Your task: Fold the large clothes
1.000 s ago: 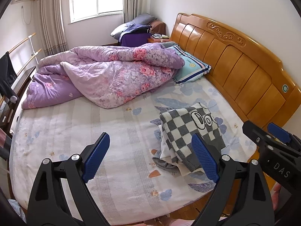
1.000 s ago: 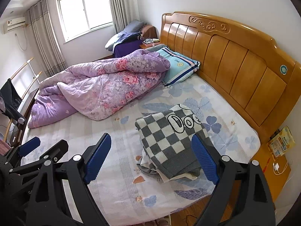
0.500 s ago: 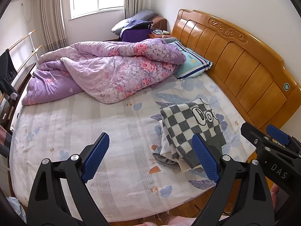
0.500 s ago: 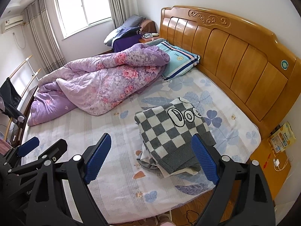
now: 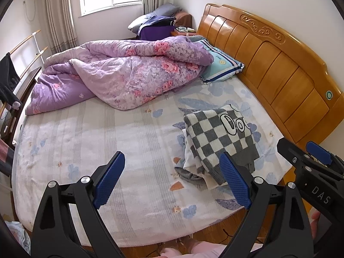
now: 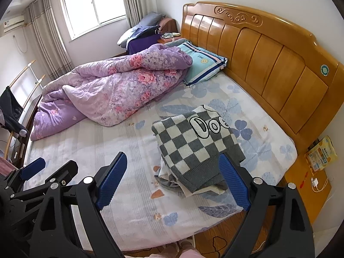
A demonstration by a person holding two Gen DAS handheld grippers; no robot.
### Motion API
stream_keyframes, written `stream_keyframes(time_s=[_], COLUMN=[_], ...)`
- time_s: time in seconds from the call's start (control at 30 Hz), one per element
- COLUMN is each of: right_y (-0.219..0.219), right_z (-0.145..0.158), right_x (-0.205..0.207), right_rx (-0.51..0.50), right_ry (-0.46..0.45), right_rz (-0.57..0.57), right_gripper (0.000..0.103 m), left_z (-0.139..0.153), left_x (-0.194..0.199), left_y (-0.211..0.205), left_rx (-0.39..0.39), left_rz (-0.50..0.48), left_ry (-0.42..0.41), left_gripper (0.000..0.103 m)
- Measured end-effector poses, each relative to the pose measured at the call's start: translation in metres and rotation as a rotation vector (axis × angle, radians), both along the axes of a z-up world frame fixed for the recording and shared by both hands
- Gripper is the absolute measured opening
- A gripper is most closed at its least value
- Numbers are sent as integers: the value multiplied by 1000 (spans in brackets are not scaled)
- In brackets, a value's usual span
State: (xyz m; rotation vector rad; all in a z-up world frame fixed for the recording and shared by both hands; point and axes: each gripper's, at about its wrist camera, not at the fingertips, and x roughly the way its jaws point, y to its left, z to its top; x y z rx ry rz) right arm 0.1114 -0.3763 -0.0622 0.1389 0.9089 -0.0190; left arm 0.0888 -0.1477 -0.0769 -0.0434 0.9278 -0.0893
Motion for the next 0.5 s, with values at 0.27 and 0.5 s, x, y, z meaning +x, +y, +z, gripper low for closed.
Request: stream_keyframes(time_s=[0.27,0.5], right_y=[-2,-2], right_z=[-3,-5], right_x=[1,-2], right_rx=[2,-8], right_ry=[25,35], right_rz=[2,9], right_gripper=[84,84], left_z=[-5,-6], left_x=[-3,-5], left_y=[-1,-2], left_rx=[1,2], left_rz=[-5,-4], left_ry=[19,25], left_gripper=[90,90])
